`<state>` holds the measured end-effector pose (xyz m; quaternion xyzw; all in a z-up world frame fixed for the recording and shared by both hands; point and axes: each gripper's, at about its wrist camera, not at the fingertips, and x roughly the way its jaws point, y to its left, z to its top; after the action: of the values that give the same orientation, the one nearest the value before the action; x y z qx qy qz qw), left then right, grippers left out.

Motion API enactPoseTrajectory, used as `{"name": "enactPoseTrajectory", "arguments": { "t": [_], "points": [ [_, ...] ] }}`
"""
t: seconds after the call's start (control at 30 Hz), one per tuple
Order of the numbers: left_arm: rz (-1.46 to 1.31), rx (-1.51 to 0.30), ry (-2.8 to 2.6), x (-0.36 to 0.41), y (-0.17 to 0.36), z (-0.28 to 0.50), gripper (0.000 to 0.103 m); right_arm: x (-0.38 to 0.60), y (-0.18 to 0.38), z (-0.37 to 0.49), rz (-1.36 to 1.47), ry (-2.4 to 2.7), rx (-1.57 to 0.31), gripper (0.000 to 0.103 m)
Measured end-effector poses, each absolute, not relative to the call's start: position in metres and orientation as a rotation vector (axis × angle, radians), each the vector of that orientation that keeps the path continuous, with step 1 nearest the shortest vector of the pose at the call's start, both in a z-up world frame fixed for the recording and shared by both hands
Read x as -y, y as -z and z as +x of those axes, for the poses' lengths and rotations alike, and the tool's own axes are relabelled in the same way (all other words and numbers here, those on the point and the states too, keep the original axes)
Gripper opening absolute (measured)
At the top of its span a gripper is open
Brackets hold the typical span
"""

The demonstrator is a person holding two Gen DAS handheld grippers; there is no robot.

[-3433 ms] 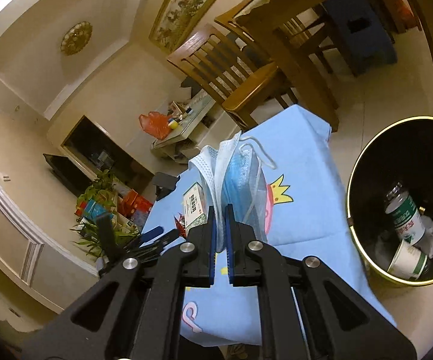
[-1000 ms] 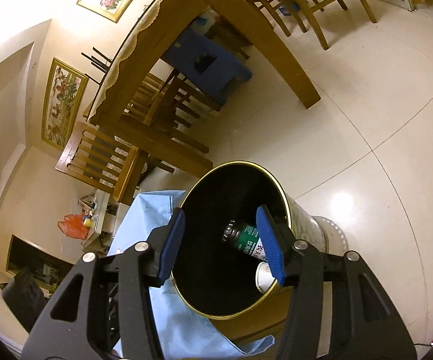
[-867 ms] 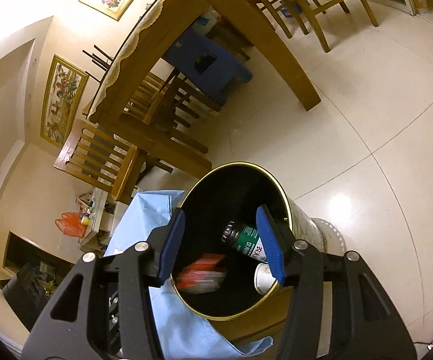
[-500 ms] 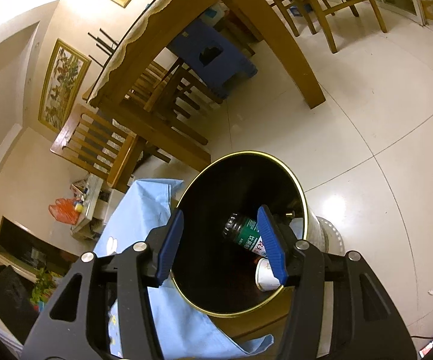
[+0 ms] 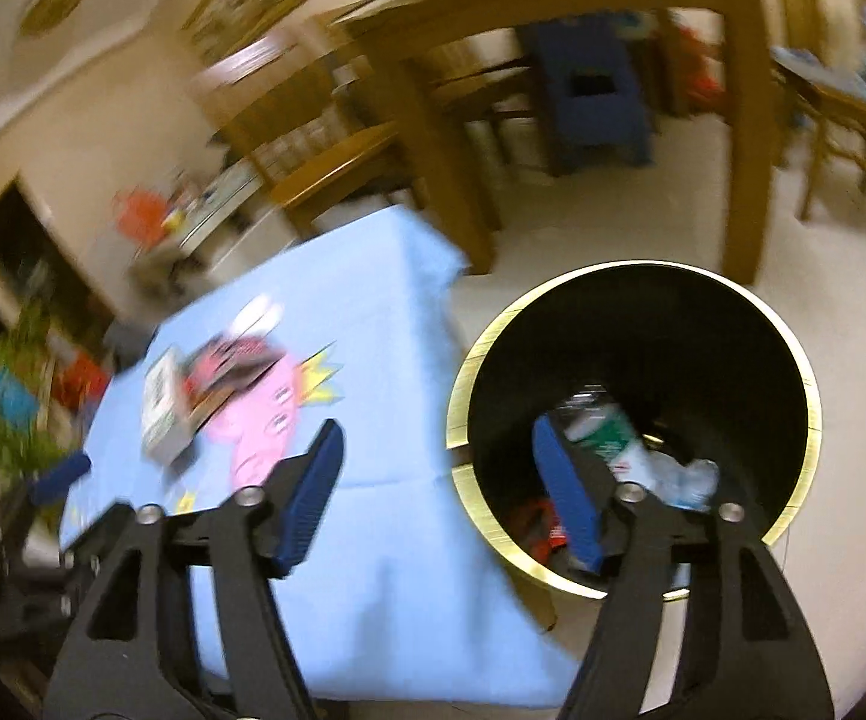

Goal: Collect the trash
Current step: 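Return to the table and grasp the white-green ointment box with the right tool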

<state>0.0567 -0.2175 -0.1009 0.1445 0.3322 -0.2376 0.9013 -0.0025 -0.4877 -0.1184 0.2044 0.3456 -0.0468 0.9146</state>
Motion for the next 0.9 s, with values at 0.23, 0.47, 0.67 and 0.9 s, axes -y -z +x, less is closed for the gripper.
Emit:
{"name": "enactPoseTrajectory", "arguments": {
  "t": [0.23, 0.47, 0.67, 0.9],
  "points": [
    [0.195, -0.745, 0.254, 0.086, 0.114, 0.088, 0.096, 0.389, 0.114, 0.022, 0.304, -0.111, -0.729, 0.068],
    [0.091, -0.769, 0.167, 0.015, 0.115, 0.102, 0.096, 0.292, 0.085, 0.108, 0.151, -0.277, -0.787, 0.082],
    [0.071, -0.768, 0.165, -0.002, 0.119, 0.095, 0.096, 0.242, 0.108, 0.174, -0.019, -0.293, -0.914, 0.073],
    [0.038, -0.798, 0.173, -0.013, 0.128, 0.1, 0.096, 0.225, 0.138, 0.207, -0.074, -0.253, -0.998, 0.057]
  ]
}}
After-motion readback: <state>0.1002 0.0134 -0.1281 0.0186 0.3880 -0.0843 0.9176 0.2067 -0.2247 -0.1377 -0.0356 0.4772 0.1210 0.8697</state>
